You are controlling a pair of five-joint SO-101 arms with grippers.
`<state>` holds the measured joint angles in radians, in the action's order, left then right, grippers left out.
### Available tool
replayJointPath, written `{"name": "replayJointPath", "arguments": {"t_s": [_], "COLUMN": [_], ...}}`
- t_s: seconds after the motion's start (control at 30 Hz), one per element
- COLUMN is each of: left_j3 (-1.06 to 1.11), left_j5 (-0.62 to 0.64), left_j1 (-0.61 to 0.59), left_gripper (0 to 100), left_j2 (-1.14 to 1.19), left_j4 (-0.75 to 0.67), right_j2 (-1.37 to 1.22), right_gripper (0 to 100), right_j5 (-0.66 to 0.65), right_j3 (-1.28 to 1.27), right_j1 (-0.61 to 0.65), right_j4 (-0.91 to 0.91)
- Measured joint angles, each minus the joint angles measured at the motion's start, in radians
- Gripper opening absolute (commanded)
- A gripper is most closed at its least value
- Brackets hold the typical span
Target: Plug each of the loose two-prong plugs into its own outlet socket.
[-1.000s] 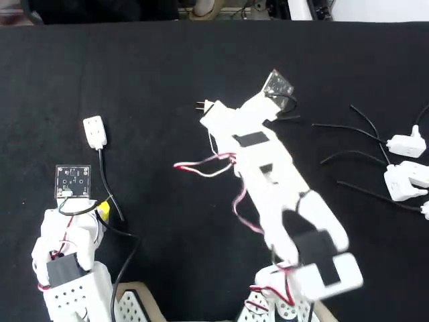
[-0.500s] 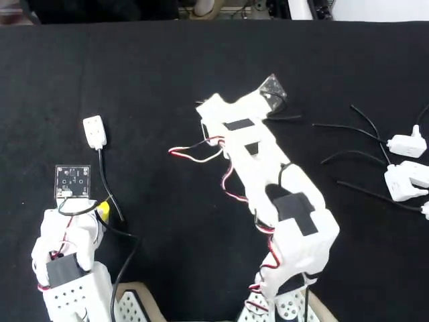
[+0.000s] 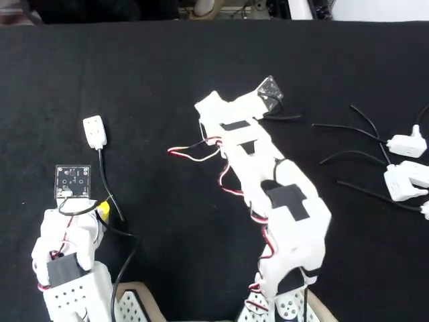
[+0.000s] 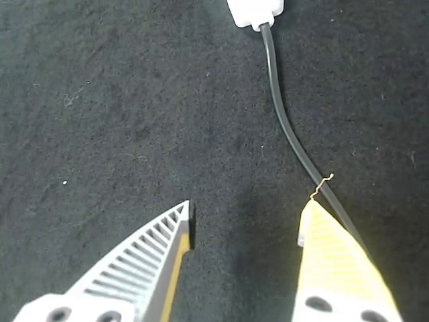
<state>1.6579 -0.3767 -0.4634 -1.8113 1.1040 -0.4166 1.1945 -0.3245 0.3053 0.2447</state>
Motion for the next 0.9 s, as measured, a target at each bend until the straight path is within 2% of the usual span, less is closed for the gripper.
{"name": "replayJointPath", "arguments": {"t_s": [0.03, 0.13, 0.53, 0.73, 0.9], "left_j3": [0.0, 0.0, 0.0, 0.0, 0.0], "left_j5": [0.0, 0.0, 0.0, 0.0, -0.006], "left_j1": [0.0, 0.0, 0.0, 0.0, 0.0], "left_gripper": [26, 26, 26, 26, 26], "left_j2": [0.0, 0.0, 0.0, 0.0, 0.0], "left_j4": [0.0, 0.0, 0.0, 0.0, 0.0], "right_j2": [-0.014, -0.048, -0.072, 0.137, 0.333], "right_gripper": [4.8, 7.7, 9.8, 9.8, 9.9], "right_j5": [0.0, -0.002, -0.043, -0.292, -0.643], "right_j3": [0.011, 0.051, 0.187, 0.184, 0.08], "right_j1": [0.0, 0.002, -0.006, -0.006, -0.028], "right_j4": [0.0, 0.028, 0.334, 0.568, 0.624]}}
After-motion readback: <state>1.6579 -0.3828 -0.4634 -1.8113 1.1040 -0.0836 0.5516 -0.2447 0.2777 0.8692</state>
